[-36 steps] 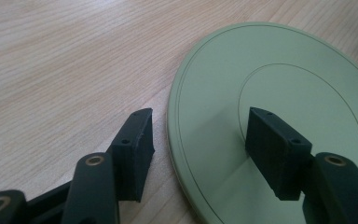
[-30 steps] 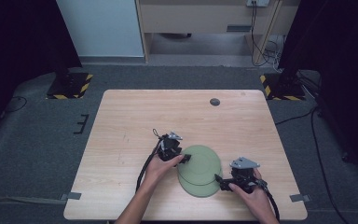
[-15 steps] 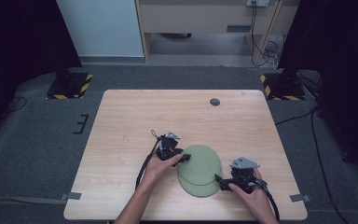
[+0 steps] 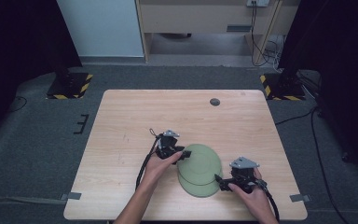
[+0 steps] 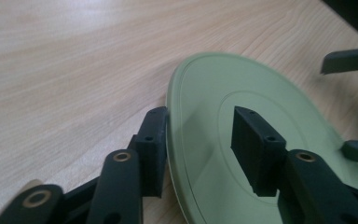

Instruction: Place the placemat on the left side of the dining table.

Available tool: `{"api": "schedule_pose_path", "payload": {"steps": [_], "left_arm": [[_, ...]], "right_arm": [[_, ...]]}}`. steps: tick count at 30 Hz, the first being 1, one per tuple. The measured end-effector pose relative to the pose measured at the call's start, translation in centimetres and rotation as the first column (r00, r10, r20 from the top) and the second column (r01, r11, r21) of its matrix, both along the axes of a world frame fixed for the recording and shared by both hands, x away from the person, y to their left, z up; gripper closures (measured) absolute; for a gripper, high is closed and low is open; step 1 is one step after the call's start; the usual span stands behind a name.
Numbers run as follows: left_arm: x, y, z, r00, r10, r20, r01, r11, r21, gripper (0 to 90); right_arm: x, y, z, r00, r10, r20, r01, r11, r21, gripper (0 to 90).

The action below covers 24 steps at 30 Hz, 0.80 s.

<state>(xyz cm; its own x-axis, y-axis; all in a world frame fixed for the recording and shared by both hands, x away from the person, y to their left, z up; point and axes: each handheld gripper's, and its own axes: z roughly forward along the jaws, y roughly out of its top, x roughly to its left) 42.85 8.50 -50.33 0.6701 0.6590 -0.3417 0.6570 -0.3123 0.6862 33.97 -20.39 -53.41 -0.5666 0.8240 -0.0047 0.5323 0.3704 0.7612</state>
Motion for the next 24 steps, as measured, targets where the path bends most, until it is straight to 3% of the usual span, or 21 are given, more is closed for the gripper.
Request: {"api": "schedule_pose_path", "payload": {"steps": [5, 7, 9, 10, 13, 20, 24], "left_arm": [[-0.2, -0.2, 0.7, 0.9998, -0.018, 0.010, 0.019, 0.9998, -0.010, 61.6], [-0.2, -0.3, 0.6, 0.9994, -0.035, -0.007, 0.035, 0.9988, -0.035, 65.6], [-0.4, -0.5, 0.6, 0.9990, -0.039, -0.023, 0.037, 0.9954, -0.088, 70.9], [-0.4, -0.6, 0.7, 0.9991, -0.037, -0.019, 0.035, 0.9952, -0.092, 70.9], [-0.6, -1.3, 1.1, 0.9994, -0.032, 0.013, 0.033, 0.9986, -0.042, 75.1], [-0.9, -1.6, 1.3, 0.9980, -0.025, 0.058, 0.024, 0.9997, 0.005, 82.2], [-0.9, -1.6, 1.6, 0.9974, -0.021, 0.069, 0.021, 0.9998, -0.005, 83.6]], "right_arm": [[0.0, 0.0, 0.0, 1.0000, 0.000, 0.000, 0.000, 1.000, 0.000, 0.9], [0.0, 0.0, 0.0, 1.0000, 0.000, -0.001, 0.000, 1.000, 0.000, 0.9], [0.0, 0.0, 0.0, 1.0000, 0.000, -0.001, 0.000, 1.000, 0.000, 0.9], [0.0, 0.0, 0.0, 1.0000, 0.000, -0.001, 0.000, 1.000, 0.000, 0.9], [0.0, 0.0, 0.0, 1.0000, 0.000, 0.002, 0.000, 1.000, -0.001, 0.9], [0.0, 0.0, 0.0, 1.0000, -0.002, 0.002, 0.002, 1.000, 0.001, 1.0], [0.0, -0.1, 0.0, 1.0000, -0.003, -0.003, 0.003, 1.000, 0.011, 2.7]]}}
